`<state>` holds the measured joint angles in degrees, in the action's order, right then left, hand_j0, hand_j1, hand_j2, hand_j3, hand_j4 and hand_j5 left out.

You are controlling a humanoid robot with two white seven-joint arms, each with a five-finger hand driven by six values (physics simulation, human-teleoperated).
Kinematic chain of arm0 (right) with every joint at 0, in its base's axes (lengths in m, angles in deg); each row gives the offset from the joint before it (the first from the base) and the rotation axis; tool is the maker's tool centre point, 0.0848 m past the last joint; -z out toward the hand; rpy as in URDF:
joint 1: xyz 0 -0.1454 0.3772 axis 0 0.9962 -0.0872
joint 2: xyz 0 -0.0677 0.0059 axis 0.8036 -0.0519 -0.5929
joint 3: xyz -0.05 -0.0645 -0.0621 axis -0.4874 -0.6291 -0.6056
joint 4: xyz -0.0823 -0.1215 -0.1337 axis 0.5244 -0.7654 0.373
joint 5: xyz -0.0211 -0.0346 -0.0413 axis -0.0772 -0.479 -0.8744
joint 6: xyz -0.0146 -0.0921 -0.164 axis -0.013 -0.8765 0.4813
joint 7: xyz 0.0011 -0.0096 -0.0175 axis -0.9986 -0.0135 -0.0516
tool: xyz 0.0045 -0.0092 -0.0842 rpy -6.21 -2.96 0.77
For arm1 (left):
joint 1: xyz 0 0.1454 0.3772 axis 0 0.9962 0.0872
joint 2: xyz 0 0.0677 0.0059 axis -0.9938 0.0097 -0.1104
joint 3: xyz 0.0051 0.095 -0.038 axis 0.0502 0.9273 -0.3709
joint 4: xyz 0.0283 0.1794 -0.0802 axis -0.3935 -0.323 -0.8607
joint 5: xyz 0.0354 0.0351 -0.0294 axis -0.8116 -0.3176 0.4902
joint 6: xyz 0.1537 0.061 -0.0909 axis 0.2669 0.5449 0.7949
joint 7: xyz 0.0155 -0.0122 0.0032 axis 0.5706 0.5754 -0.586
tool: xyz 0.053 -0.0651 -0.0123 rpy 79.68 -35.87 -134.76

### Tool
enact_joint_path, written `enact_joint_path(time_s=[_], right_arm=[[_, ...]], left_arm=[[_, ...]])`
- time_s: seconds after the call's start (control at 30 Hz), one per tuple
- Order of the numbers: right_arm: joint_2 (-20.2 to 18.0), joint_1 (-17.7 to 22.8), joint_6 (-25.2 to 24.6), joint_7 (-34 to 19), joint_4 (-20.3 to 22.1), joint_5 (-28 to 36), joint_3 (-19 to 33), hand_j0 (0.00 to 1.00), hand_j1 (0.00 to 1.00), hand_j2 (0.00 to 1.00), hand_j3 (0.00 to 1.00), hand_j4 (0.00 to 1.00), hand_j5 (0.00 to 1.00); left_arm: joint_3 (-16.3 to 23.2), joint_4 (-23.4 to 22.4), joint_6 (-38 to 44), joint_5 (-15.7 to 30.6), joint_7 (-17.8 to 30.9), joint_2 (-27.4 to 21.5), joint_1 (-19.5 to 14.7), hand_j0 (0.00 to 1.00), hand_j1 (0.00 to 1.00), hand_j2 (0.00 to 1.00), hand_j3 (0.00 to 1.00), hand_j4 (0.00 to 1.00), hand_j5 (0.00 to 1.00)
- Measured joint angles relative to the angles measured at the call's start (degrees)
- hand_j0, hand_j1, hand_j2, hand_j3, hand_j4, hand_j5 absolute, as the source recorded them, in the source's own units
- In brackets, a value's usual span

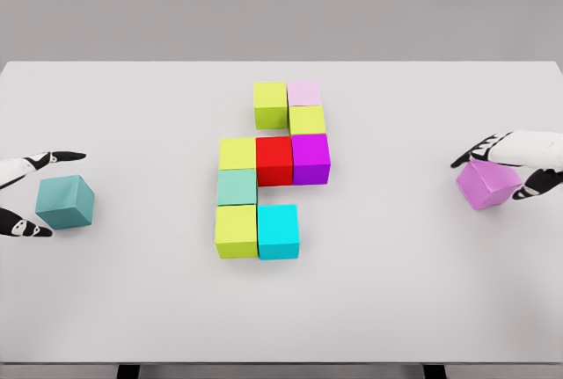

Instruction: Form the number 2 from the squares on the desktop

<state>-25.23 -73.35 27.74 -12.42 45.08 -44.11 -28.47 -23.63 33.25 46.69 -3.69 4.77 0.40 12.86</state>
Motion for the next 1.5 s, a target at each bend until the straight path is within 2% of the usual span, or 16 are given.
enact_joint_path(time_s=[0.17, 0.23, 0.4, 0.53, 0.6, 0.63, 0.67, 0.73, 0.8, 0.97, 1.17, 1.23, 1.4, 1.5], right_arm=[[0.30, 0.00, 0.00, 0.00, -0.02, -0.06, -0.65, 0.85, 0.85, 0.85, 0.85, 0.85, 0.85], [0.34, -0.09, -0.04, 0.02, -0.01, 0.02, -0.73, 0.73, 0.73, 0.73, 0.73, 0.73, 0.73], [0.43, -0.18, -0.04, 0.03, 0.01, -0.04, -0.80, 0.55, 0.55, 0.55, 0.55, 0.55, 0.55], [0.46, -0.70, -0.02, -0.01, 0.09, -0.04, -0.76, 0.53, 0.53, 0.53, 0.53, 0.53, 0.53], [0.47, -1.49, -0.01, -0.01, 0.18, -0.07, -0.64, 0.45, 0.45, 0.45, 0.45, 0.45, 0.45], [0.51, -1.58, -0.01, -0.01, 0.24, -0.10, -0.60, 0.44, 0.44, 0.44, 0.44, 0.44, 0.44], [0.60, -1.67, -0.01, -0.02, 0.32, -0.11, -0.55, 0.44, 0.44, 0.44, 0.44, 0.44, 0.44], [0.76, -2.02, -0.01, -0.01, 0.58, -0.15, -0.48, 0.42, 0.42, 0.42, 0.42, 0.42, 0.42], [0.88, -2.11, 0.00, -0.03, 1.41, -0.26, -0.45, 0.42, 0.42, 0.42, 0.42, 0.42, 0.42], [0.96, -3.08, 0.01, -0.04, 5.83, -0.56, -0.46, 0.41, 0.41, 0.41, 0.41, 0.41, 0.41], [0.89, -2.99, 0.01, -0.05, 18.13, -1.69, -0.66, 0.41, 0.41, 0.41, 0.41, 0.41, 0.41], [1.14, -3.08, 0.00, -0.05, 21.08, -1.80, -0.77, 0.41, 0.41, 0.41, 0.41, 0.41, 0.41], [2.85, -5.27, -0.01, -0.04, 24.84, -2.10, -3.29, 0.41, 0.41, 0.41, 0.41, 0.41, 0.41], [4.27, -6.59, 0.01, -0.05, 25.52, -2.27, -6.03, 0.41, 0.41, 0.41, 0.41, 0.41, 0.41]], left_arm=[[0.29, -0.28, 0.66, -0.47, 0.00, 1.18, -0.35, 0.99, 0.99, 0.99, 0.99, 0.99, 0.99], [0.37, -0.32, 0.74, -0.86, 0.00, 1.69, -0.35, 0.99, 0.99, 0.99, 0.99, 0.99, 0.99], [0.44, -0.30, 0.79, -1.19, 0.01, 2.10, -0.44, 0.99, 0.99, 0.99, 0.99, 0.99, 0.99], [0.46, -0.40, 0.87, -1.23, 0.04, 2.20, -1.32, 0.99, 0.99, 0.99, 0.99, 0.99, 0.99], [0.46, -0.65, 0.90, -1.22, 0.15, 2.23, -1.49, 0.99, 0.99, 0.99, 0.99, 0.99, 0.99], [0.48, -0.77, 0.93, -1.23, 0.18, 2.30, -1.58, 0.99, 0.99, 0.99, 0.99, 0.99, 0.99], [0.71, -0.86, 0.94, -1.23, 0.21, 2.42, -2.11, 0.99, 0.99, 0.99, 0.99, 0.99, 0.99], [2.16, -1.38, 0.99, -1.19, 0.23, 2.74, -5.36, 0.99, 0.99, 0.99, 0.99, 0.99, 0.99], [3.87, -2.10, 0.94, -1.28, 0.25, 2.94, -6.15, 0.99, 0.99, 0.99, 0.99, 0.99, 0.99], [5.46, -3.56, 0.80, -1.34, 0.27, 3.44, -6.15, 0.99, 0.99, 0.99, 0.99, 0.99, 0.99], [5.83, -5.36, 0.75, -1.61, 0.27, 4.16, -6.33, 0.98, 0.98, 0.98, 0.98, 0.98, 0.98], [6.20, -5.74, 0.85, -1.66, 0.27, 4.27, -6.59, 0.98, 0.98, 0.98, 0.98, 0.98, 0.98], [6.68, -6.84, 0.97, -2.26, 0.27, 4.43, -6.94, 0.97, 0.97, 0.97, 0.97, 0.97, 0.97], [6.85, -7.49, 1.04, -2.47, 0.27, 4.62, -6.94, 0.91, 0.91, 0.91, 0.91, 0.91, 0.91]])
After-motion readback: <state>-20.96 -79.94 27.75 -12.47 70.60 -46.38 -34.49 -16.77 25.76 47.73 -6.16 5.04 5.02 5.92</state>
